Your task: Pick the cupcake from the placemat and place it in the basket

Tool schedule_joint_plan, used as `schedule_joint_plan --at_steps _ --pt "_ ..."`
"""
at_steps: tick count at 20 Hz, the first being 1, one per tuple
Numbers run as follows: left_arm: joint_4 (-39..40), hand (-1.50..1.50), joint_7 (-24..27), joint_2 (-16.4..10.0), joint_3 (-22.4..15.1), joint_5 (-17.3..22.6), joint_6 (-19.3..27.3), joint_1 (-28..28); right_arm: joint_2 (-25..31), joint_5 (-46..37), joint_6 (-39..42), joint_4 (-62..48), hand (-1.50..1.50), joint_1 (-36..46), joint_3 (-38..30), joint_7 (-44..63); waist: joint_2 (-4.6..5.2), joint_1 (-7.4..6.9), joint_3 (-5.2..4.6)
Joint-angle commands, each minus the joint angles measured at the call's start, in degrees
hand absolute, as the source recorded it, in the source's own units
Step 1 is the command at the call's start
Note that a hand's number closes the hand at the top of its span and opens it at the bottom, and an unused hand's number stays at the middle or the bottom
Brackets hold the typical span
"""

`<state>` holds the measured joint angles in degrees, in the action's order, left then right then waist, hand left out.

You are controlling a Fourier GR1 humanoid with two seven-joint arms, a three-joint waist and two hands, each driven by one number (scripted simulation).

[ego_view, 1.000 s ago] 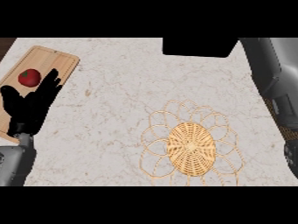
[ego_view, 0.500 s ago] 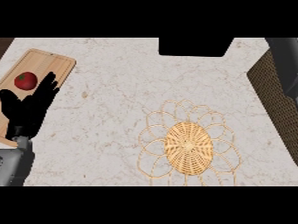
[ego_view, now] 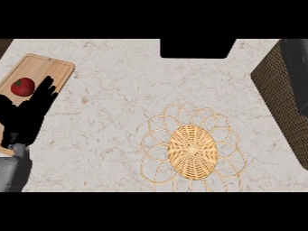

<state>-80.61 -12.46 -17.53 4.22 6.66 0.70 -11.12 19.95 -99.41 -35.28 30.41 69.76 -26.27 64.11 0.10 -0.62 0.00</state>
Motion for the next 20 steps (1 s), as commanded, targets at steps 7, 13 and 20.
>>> schedule_joint_plan --at_steps 7,13,20 --pt "0.5 0.00 -0.2 0.2 1.1 0.1 0.2 -0.6 0.7 -2.7 -8.5 8.9 -1.50 -9.7 -4.8 11.7 -0.29 1.08 -0.05" --pt "4.1 0.00 2.9 -0.1 1.5 0.1 -2.6 -0.4 0.5 2.1 -10.3 8.5 -1.50 -14.5 -8.3 3.1 0.08 0.37 0.00" --pt "2.3 0.00 1.3 0.1 1.9 -0.4 -1.8 0.2 2.4 4.3 -11.4 13.7 -1.50 -11.9 -8.7 -0.3 -0.16 0.53 -0.02"
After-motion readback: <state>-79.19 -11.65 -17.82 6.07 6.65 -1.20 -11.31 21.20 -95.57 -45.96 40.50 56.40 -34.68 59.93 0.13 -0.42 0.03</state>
